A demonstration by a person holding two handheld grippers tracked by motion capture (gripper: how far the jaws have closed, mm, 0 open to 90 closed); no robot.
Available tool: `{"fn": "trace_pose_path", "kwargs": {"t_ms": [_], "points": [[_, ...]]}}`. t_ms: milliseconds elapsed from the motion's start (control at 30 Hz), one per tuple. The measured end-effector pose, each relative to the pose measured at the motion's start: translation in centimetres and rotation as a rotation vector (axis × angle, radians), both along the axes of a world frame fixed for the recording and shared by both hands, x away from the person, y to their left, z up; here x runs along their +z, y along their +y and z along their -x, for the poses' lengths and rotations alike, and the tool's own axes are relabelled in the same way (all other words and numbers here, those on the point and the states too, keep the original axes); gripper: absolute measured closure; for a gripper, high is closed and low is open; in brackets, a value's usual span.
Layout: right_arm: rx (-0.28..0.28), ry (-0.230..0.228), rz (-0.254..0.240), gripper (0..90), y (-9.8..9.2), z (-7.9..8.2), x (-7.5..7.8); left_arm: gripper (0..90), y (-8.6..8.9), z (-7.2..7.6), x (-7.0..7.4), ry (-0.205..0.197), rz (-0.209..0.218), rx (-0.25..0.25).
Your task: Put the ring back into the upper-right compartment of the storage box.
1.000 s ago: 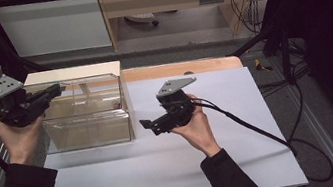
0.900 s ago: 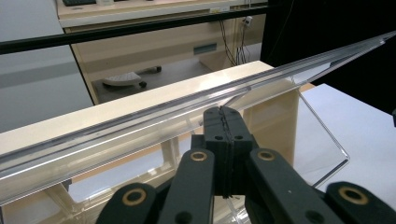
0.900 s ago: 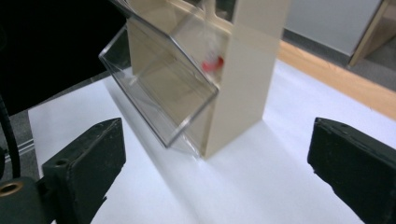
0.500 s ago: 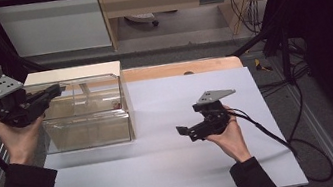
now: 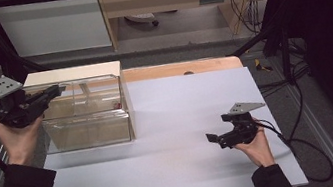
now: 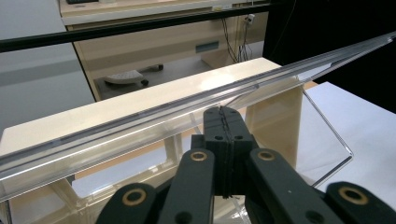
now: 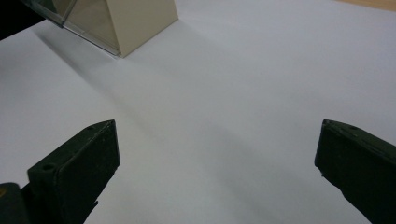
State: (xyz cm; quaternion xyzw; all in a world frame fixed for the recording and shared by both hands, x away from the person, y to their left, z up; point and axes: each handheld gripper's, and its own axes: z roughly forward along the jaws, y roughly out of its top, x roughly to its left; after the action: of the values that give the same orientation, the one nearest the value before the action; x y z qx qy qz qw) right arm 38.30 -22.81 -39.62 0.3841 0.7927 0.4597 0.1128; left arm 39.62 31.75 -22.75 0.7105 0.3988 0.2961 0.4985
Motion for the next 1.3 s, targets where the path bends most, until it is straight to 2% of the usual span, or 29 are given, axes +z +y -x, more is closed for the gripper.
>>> {"fn": "trace_pose_path", "kwargs": {"t_ms": [267, 367, 467, 567, 700, 800, 1300], "points": [[-0.017, -0.01, -0.001, 0.5, -1.8, 0.8, -1.5, 90.0, 0.0, 0.1, 0.0, 0.0, -0.002, 0.0], [-0.02, -0.004, 0.011, 0.5, -2.4, 1.1, -2.0, 90.0, 0.0, 0.2, 0.0, 0.0, -0.003, 0.002], [-0.025, -0.002, -0.002, 0.5, -3.0, 1.3, -2.5, 90.0, 0.0, 0.3, 0.0, 0.003, -0.005, 0.003], [-0.028, -0.003, 0.02, 0.5, -3.4, 1.6, -3.0, 90.0, -0.1, 0.4, 0.0, 0.003, -0.008, 0.002], [-0.037, 0.002, 0.014, 0.5, -4.0, 1.9, -3.5, 90.0, 0.0, 0.5, -0.1, 0.009, -0.009, -0.002], [-0.034, -0.001, 0.032, 0.5, -4.1, 2.1, -3.6, 90.0, 0.1, 0.7, -0.4, 0.016, -0.01, -0.002], [-0.034, -0.001, 0.037, 0.5, -4.9, 2.8, -4.4, 90.0, 0.9, 1.2, -2.2, 0.039, 0.002, 0.006]]}}
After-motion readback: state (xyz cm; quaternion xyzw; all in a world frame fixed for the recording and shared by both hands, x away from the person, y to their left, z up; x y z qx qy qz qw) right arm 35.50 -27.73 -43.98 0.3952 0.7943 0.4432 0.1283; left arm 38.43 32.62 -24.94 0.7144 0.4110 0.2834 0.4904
